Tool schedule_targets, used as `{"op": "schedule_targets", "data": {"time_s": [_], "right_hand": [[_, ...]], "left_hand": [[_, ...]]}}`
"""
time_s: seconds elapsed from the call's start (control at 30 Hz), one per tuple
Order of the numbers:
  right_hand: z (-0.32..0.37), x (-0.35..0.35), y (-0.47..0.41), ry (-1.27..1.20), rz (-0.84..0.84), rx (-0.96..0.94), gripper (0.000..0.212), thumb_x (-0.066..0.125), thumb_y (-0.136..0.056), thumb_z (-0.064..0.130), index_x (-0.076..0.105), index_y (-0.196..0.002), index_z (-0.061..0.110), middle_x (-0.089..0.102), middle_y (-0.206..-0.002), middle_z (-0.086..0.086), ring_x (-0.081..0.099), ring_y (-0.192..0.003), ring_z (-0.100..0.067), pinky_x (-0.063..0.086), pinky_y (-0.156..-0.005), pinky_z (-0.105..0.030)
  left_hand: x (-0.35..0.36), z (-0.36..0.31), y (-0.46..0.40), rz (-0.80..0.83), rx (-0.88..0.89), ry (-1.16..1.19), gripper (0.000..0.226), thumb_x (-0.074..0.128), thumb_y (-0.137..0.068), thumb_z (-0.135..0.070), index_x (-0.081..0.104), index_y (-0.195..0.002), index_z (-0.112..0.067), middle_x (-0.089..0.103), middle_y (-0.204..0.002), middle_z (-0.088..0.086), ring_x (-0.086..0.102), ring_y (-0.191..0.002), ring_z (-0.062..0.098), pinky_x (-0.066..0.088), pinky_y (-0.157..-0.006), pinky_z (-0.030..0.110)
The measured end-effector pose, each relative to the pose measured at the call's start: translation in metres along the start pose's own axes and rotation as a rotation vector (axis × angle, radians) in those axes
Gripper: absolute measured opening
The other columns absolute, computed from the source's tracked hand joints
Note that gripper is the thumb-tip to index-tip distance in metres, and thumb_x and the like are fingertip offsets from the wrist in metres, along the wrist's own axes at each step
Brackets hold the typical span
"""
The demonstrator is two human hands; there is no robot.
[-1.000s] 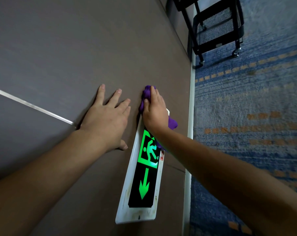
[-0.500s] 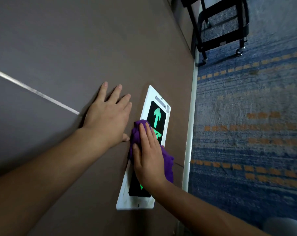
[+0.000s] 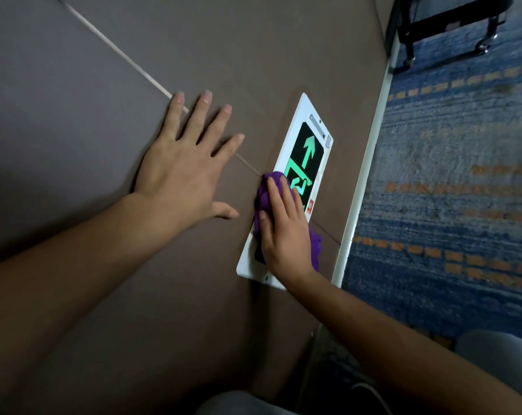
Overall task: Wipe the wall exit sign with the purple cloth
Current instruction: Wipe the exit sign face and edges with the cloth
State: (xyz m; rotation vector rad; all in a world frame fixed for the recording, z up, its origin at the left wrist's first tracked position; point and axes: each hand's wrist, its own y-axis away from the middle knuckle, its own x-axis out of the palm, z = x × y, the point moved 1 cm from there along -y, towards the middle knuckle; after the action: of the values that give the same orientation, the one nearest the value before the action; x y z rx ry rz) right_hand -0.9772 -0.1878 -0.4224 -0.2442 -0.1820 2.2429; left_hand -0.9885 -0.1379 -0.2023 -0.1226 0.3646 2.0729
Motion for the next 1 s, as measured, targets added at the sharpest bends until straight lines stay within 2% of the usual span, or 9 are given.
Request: {"op": "schedule_targets", "data": {"time_s": [0.17, 0.37, 0.53, 0.67, 0.83, 0.9, 1.0], "right_hand": [[-0.012, -0.004, -0.005, 0.031, -0.004, -0.057, 0.056, 0.046, -0.108, 0.035, 0.030, -0.161, 0.030, 0.028, -0.170, 0.001, 0.019, -0.159, -0.030, 0.025, -0.126, -0.048], [-0.016, 0.001, 0.004, 0.093, -0.046, -0.151, 0.054, 0.046, -0.108, 0.034, 0.035, -0.160, 0.023, 0.032, -0.168, -0.005, 0.026, -0.156, -0.031, 0.027, -0.125, -0.048], [-0.020, 0.003, 0.033, 0.149, -0.077, -0.258, 0.048, 0.052, -0.105, 0.031, 0.049, -0.153, 0.025, 0.045, -0.161, -0.004, 0.046, -0.138, -0.032, 0.041, -0.114, -0.046], [-0.019, 0.008, 0.052, 0.129, -0.088, -0.244, 0.046, 0.055, -0.106, 0.030, 0.052, -0.151, 0.026, 0.047, -0.159, -0.002, 0.048, -0.133, -0.032, 0.044, -0.110, -0.047], [-0.019, -0.002, 0.058, 0.097, -0.014, -0.288, 0.049, 0.060, -0.101, 0.030, 0.053, -0.149, 0.024, 0.050, -0.155, -0.004, 0.050, -0.126, -0.028, 0.048, -0.102, -0.043], [-0.021, -0.012, 0.046, 0.042, 0.004, -0.260, 0.050, 0.066, -0.097, 0.030, 0.057, -0.146, 0.024, 0.056, -0.148, -0.003, 0.053, -0.126, -0.026, 0.049, -0.103, -0.042], [-0.020, -0.024, 0.022, -0.038, -0.062, -0.096, 0.052, 0.070, -0.092, 0.033, 0.058, -0.141, 0.020, 0.064, -0.138, 0.001, 0.057, -0.125, -0.019, 0.047, -0.105, -0.035]], "left_hand": [[-0.003, 0.002, 0.008, 0.019, 0.050, -0.033, 0.125, 0.014, -0.067, -0.101, -0.001, -0.164, -0.024, -0.006, -0.173, 0.015, -0.010, -0.158, 0.042, 0.000, -0.126, 0.064], [-0.002, -0.002, 0.008, -0.024, 0.067, -0.068, 0.125, 0.015, -0.067, -0.100, 0.009, -0.164, -0.022, 0.002, -0.173, 0.015, -0.005, -0.159, 0.043, 0.004, -0.126, 0.063], [0.001, -0.006, 0.007, -0.059, 0.053, -0.090, 0.122, 0.014, -0.070, -0.098, 0.010, -0.164, -0.021, 0.003, -0.172, 0.017, -0.001, -0.159, 0.043, 0.004, -0.124, 0.064], [0.004, -0.007, 0.007, -0.083, 0.052, -0.078, 0.121, 0.017, -0.071, -0.099, 0.014, -0.164, -0.021, 0.007, -0.172, 0.018, 0.000, -0.159, 0.042, 0.004, -0.125, 0.064], [0.008, -0.009, 0.007, -0.106, 0.066, -0.098, 0.123, 0.007, -0.070, -0.099, 0.009, -0.164, -0.020, 0.004, -0.172, 0.017, -0.002, -0.159, 0.041, 0.005, -0.124, 0.065], [0.007, -0.008, 0.008, -0.103, 0.077, -0.099, 0.126, 0.003, -0.068, -0.100, 0.006, -0.164, -0.019, 0.004, -0.172, 0.017, -0.003, -0.159, 0.041, 0.005, -0.124, 0.066], [0.006, -0.007, 0.009, -0.092, 0.092, -0.100, 0.127, 0.005, -0.068, -0.100, 0.007, -0.164, -0.018, 0.004, -0.172, 0.018, -0.002, -0.159, 0.041, 0.008, -0.125, 0.067]]}}
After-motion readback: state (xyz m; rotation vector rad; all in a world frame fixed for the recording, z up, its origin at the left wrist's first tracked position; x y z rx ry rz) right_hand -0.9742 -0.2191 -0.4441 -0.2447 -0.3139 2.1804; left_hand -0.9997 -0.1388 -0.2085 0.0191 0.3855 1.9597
